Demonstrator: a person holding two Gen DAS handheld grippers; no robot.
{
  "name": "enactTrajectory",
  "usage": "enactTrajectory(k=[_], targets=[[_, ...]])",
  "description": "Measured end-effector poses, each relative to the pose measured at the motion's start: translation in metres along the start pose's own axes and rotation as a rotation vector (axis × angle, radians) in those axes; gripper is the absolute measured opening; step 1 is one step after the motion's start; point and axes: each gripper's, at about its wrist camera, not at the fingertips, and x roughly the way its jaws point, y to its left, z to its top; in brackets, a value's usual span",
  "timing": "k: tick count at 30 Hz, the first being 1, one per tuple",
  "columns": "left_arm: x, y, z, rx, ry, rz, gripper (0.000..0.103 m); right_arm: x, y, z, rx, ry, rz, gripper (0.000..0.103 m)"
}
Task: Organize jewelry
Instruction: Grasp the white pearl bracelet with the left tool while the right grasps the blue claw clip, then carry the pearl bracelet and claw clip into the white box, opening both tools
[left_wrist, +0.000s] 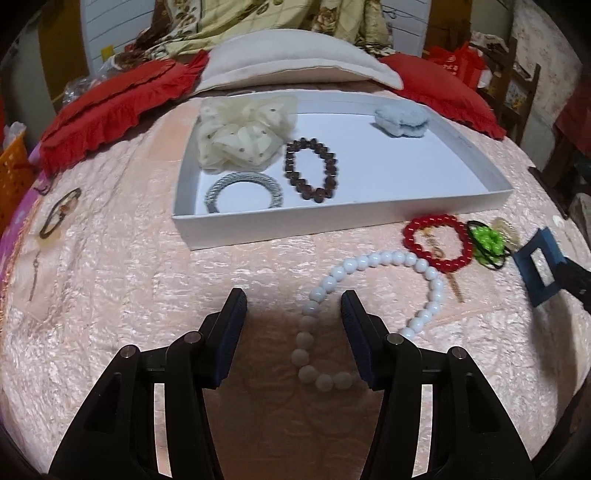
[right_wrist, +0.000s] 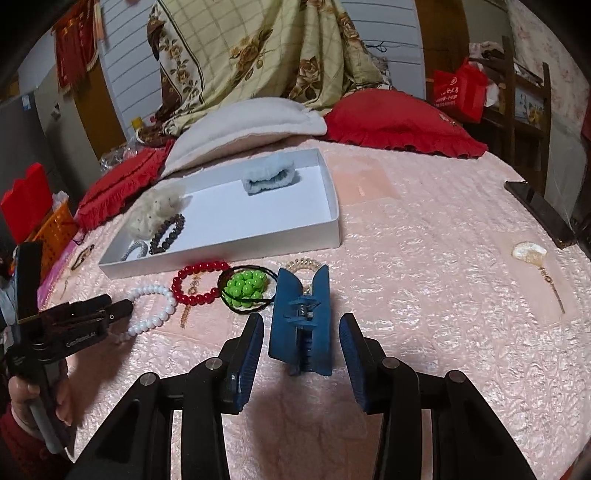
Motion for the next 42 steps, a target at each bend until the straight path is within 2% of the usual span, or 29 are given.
enactTrajectory(k=[1,3,6,9,11,18,19,29,34,42], targets=[[0.0,-0.001,0.0,0.0,-0.001,-0.009,0.044,0.002,0.001,0.0,-0.002,0.005,0.002,0.041],[-0.002,-0.002,0.0,-0.004,0.0,-0.019,0.037,0.004,0.002,-0.001,-0.005,0.008,0.0,0.041],[-0.002,0.0,0.0,-0.013,-0.004,0.003,0.019,0.007,0.003,-0.001,-0.006,0.009,-0.007,0.041],[-0.003,0.006,0.0,-0.05,0.004,-0.029,0.008,0.009,0.002,0.001,0.0,0.011,-0.013,0.041],[-0.003,0.009,0.0,-0.075,0.013,-0.064,0.008,0.009,0.001,0.002,0.007,0.009,-0.014,0.041],[-0.011,0.002,-0.004,-0.066,0.012,-0.075,0.008,0.007,-0.001,0.004,0.008,-0.007,-0.016,0.039],[-0.014,0.0,-0.004,-0.06,0.007,-0.074,0.008,0.007,-0.001,0.004,0.01,-0.005,-0.009,0.032],[-0.066,-0.017,-0.001,-0.017,-0.093,-0.088,0.008,-0.013,0.004,0.005,0.008,-0.045,0.039,0.032],[-0.096,-0.023,0.007,-0.001,-0.132,-0.116,0.008,-0.029,0.003,0.01,0.022,-0.067,0.076,0.032],[-0.137,-0.023,0.04,-0.003,-0.176,-0.154,0.008,-0.042,0.003,0.014,0.028,-0.084,0.135,0.032]])
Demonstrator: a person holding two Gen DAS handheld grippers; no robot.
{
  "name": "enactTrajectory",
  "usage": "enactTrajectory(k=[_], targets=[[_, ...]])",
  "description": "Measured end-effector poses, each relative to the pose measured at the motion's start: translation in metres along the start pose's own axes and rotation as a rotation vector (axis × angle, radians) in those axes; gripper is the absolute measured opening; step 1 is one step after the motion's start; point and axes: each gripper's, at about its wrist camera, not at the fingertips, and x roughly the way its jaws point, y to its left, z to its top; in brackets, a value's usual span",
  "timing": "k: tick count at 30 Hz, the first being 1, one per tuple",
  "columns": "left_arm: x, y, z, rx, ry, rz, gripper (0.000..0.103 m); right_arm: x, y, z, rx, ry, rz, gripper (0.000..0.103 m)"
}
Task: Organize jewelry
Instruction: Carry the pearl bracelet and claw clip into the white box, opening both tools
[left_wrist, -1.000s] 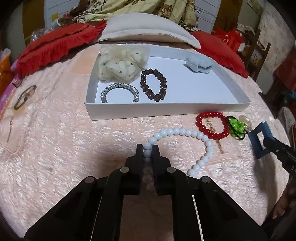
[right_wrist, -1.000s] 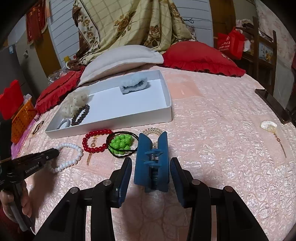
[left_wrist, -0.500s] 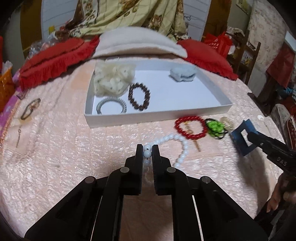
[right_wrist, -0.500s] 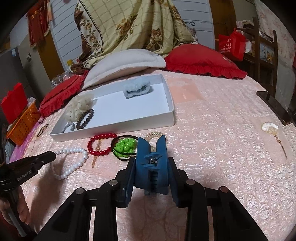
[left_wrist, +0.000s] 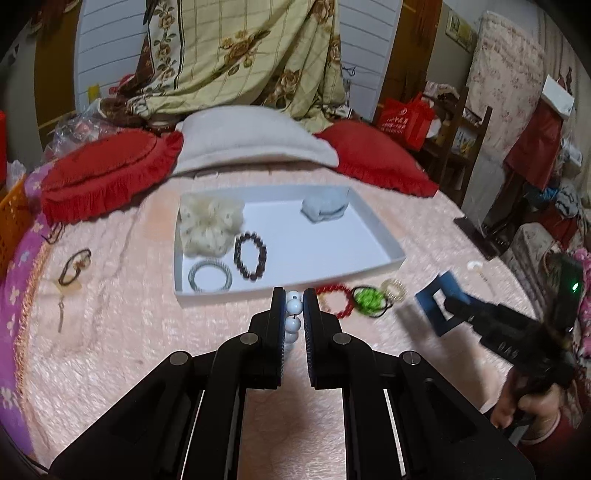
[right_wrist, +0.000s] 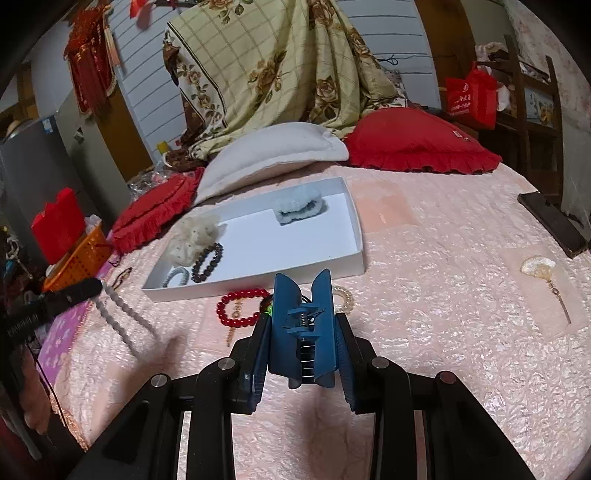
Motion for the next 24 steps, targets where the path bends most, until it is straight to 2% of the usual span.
enactTrajectory(k=[6,11,14,18,24], targets=[[-0.007,-0.01,0.035,0.029,-0.014,-0.008,0.008,0.003,0.004,0.02,-0.012,-0.022,0.044,0.032],[0.013,-0.018,0.073,0.047,-0.008,0.02,0.008,0.022,0.003,0.049,0.005,-0.023,0.096,0.032],[0.037,-0.025,0.097,0.062,0.011,0.04,0.008,0.042,0.004,0.065,-0.005,-0.011,0.106,0.032],[0.078,-0.036,0.123,0.105,0.036,0.104,0.008,0.078,0.003,0.081,-0.018,0.025,0.1,0.032],[0.149,-0.036,0.143,0.143,0.11,0.197,0.008,0.127,-0.006,0.092,-0.018,0.071,0.066,0.032]])
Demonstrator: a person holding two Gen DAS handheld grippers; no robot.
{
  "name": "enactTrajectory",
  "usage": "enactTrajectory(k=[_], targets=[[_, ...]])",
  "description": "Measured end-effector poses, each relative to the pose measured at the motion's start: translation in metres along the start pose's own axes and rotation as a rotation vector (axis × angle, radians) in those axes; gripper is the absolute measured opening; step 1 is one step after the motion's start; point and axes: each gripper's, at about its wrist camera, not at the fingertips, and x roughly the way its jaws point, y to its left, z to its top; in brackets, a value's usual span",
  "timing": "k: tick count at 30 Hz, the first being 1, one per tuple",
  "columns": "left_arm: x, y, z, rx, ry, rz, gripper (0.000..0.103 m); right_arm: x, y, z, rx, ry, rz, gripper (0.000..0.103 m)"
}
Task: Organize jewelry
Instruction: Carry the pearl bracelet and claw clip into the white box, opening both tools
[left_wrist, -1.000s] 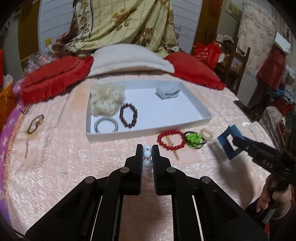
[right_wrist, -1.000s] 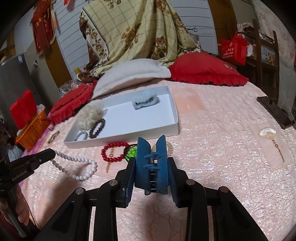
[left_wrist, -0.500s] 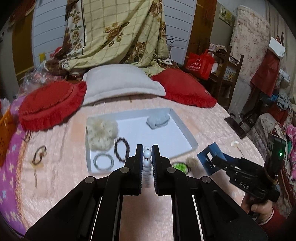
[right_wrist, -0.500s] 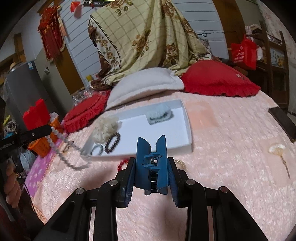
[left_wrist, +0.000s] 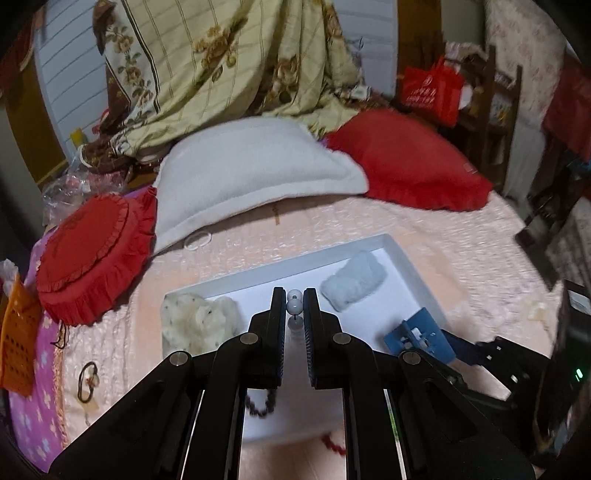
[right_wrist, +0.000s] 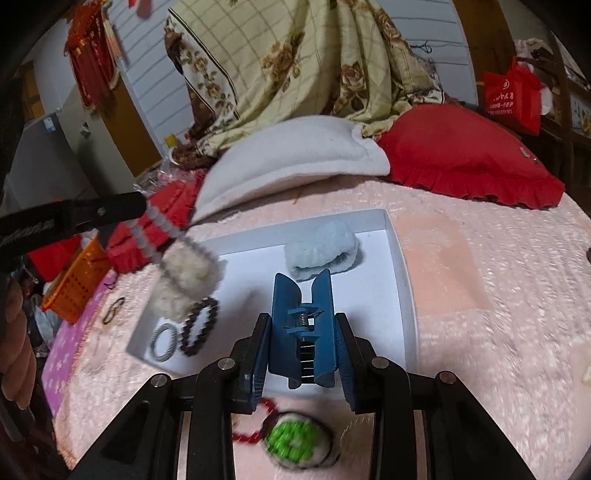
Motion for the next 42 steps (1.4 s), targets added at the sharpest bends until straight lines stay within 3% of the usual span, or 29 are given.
enactTrajectory(k=[8,17,20,23,25,26,28,34,42], targets=[[0.074,0.005,0.015,-0.033,0.078,0.037,0.008,0.034,-0.01,0.012,-0.009,0.017,-0.047,0.032],[0.113,0.027,0.012,-0.098,0.127,0.053,0.008,0.055,-0.009,0.016,-0.039,0.029,-0.085,0.032],[0.119,0.034,0.008,-0.127,0.15,0.033,0.011,0.056,-0.006,0.017,-0.057,0.025,-0.095,0.032],[0.124,0.04,0.003,-0.168,0.185,-0.026,0.023,0.059,-0.005,0.016,-0.059,0.032,-0.093,0.032],[0.121,0.041,0.0,-0.184,0.177,-0.04,0.036,0.063,-0.008,0.017,-0.043,0.049,-0.088,0.032],[0.119,0.043,0.0,-0.194,0.171,-0.047,0.037,0.064,-0.009,0.016,-0.036,0.053,-0.084,0.035],[0.112,0.047,-0.001,-0.214,0.165,-0.064,0.037,0.063,-0.009,0.016,-0.038,0.045,-0.083,0.041],[0.065,0.054,-0.009,-0.214,0.086,-0.059,0.037,0.043,-0.001,0.02,-0.069,0.003,-0.104,0.042],[-0.014,0.064,-0.058,-0.245,0.022,-0.031,0.037,-0.031,-0.003,0.014,-0.016,-0.097,-0.073,0.042]])
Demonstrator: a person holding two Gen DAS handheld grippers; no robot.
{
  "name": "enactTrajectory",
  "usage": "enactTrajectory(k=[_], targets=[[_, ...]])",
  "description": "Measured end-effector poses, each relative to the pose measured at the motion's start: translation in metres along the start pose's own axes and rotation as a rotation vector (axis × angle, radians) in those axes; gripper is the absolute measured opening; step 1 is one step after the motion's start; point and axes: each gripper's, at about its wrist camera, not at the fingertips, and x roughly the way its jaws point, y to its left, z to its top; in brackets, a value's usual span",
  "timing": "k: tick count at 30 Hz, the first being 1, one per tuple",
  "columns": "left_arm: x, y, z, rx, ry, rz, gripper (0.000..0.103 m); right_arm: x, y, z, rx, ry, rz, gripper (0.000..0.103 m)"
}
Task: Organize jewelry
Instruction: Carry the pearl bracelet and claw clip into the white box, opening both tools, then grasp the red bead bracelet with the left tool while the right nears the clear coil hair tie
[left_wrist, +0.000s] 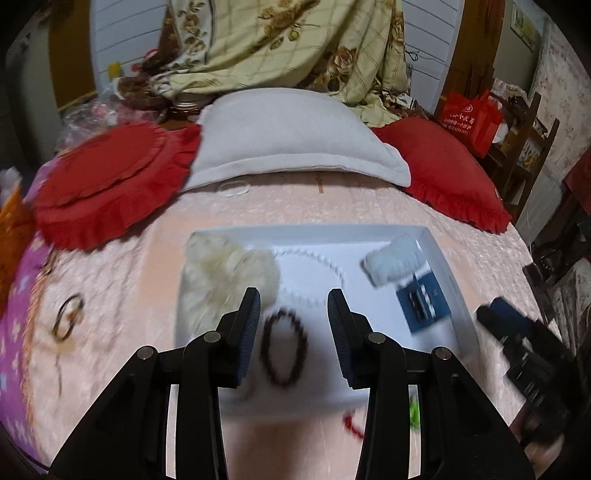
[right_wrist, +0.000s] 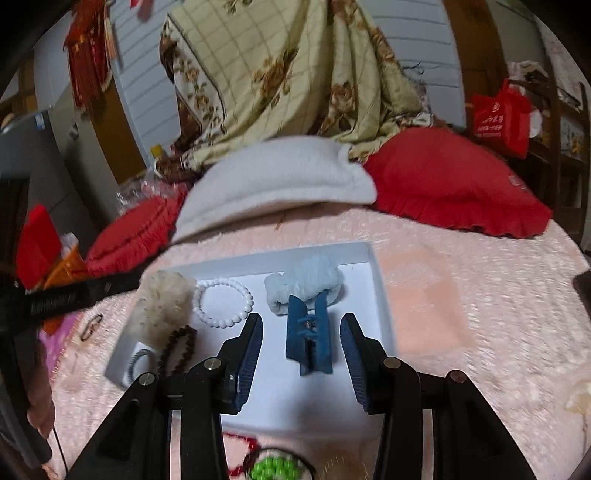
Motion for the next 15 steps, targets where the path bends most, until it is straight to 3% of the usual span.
enactTrajectory(k=[6,12,15], targets=[[-0.032,-0.002,-0.06,0.008,-0.008,0.017,0.037,-0.029,-0.019,-0.038,0.049,0.059,-0.002,0.042],[0.003,-0.027,-0.114,-0.009,0.133,-0.028,0.037,-0.02,-0.036,-0.086,0.118,0.165,0.012,0.042],[0.02,-0.043,-0.12,0.012,0.151,-0.011,0.037,-0.018,-0.037,-0.099,0.121,0.178,0.004,0.042]])
